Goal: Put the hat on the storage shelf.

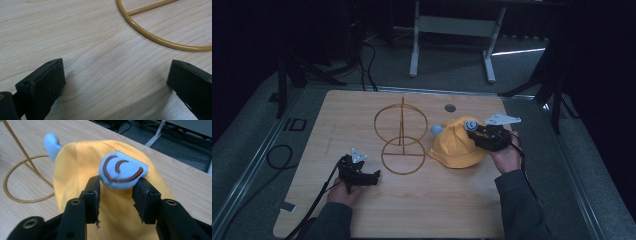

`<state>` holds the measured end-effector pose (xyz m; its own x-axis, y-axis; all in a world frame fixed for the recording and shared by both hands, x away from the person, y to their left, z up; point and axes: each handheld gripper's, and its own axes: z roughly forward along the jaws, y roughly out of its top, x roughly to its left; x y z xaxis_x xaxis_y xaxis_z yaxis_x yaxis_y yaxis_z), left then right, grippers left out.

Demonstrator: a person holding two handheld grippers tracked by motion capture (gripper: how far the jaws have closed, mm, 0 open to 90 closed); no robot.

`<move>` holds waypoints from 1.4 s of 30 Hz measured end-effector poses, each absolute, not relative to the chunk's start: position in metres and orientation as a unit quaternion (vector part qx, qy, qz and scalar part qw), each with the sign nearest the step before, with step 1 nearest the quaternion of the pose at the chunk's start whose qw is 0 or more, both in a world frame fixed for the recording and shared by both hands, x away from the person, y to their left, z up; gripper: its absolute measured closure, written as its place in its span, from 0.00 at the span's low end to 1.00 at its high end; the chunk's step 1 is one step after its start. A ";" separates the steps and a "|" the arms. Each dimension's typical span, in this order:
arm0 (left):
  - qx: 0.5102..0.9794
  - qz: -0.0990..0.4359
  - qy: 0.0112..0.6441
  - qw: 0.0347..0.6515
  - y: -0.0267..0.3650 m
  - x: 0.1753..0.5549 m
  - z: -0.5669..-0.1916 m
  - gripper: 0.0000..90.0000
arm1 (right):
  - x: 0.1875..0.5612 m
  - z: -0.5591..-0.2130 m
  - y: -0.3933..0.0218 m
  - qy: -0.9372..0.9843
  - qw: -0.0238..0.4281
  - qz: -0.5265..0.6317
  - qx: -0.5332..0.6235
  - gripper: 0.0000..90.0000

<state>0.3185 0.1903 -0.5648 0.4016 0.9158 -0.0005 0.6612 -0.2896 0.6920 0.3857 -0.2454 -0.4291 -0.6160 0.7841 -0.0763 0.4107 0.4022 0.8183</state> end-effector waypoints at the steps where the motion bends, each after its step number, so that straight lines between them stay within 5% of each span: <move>1: 0.777 0.204 0.508 0.312 0.190 0.318 -0.565 0.02 | 0.384 -0.427 -0.246 0.803 0.244 0.399 0.370 0.60; 42: 0.777 0.204 0.507 0.312 0.190 0.318 -0.565 0.02 | 0.419 -0.401 -0.215 0.908 0.222 0.258 0.245 0.55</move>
